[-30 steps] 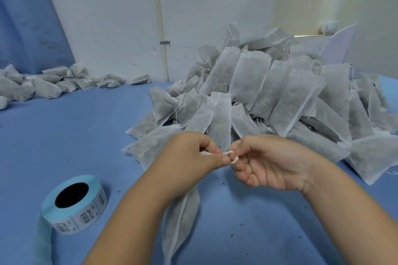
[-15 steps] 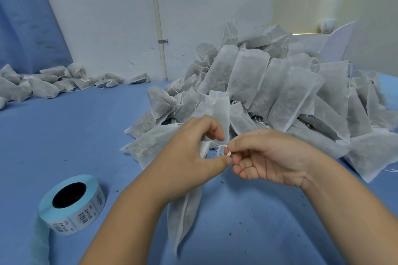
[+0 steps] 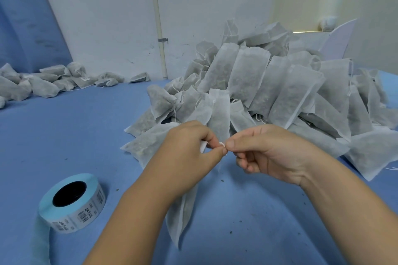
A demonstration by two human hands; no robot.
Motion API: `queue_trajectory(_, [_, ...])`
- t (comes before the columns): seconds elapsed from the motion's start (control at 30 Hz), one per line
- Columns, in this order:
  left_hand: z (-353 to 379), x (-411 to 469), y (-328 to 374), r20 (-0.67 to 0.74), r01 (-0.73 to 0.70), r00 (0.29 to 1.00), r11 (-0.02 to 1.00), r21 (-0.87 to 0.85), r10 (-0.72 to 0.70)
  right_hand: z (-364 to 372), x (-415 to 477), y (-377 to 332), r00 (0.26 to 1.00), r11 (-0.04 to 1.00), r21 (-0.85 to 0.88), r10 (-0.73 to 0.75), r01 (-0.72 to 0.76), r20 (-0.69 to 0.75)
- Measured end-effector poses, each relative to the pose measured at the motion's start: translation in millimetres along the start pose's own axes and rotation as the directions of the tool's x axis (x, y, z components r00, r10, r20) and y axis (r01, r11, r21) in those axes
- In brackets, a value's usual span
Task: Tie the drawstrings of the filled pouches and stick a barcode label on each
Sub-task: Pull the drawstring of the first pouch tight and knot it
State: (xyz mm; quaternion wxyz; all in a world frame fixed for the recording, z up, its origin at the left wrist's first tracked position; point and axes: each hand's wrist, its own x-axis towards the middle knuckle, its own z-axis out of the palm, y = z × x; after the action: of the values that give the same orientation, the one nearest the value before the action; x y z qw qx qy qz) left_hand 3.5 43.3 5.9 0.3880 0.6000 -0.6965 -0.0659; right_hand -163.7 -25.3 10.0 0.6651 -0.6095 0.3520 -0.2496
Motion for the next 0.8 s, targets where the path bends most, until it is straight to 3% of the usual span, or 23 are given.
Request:
queue_trajectory(0.23, [0.6, -0.8, 1.9, 0.043, -0.046, 0.998, 0.994, 0.096, 0.042, 1.7, 2.5, 3.9, 0.993, 0.991, -0.131, -0.049, 0.034, -0.111])
queue_trajectory(0.53, [1.1, -0.5, 1.6, 0.046, -0.037, 0.998, 0.993, 0.109, 0.032, 3.8, 3.2, 5.4, 0.990, 0.981, -0.183, -0.081, 0.059, -0.115])
queue_trajectory(0.7, [0.2, -0.1, 2.7, 0.091, -0.023, 0.996, 0.998, 0.055, 0.018, 3.1, 3.5, 5.5, 0.989, 0.977, -0.204, -0.088, 0.062, -0.117])
queue_trajectory(0.8, [0.5, 0.0, 3.0, 0.074, 0.050, 0.996, 0.997, -0.064, -0.045, 1.9, 3.3, 4.9, 0.988, 0.971, -0.223, -0.110, 0.083, -0.111])
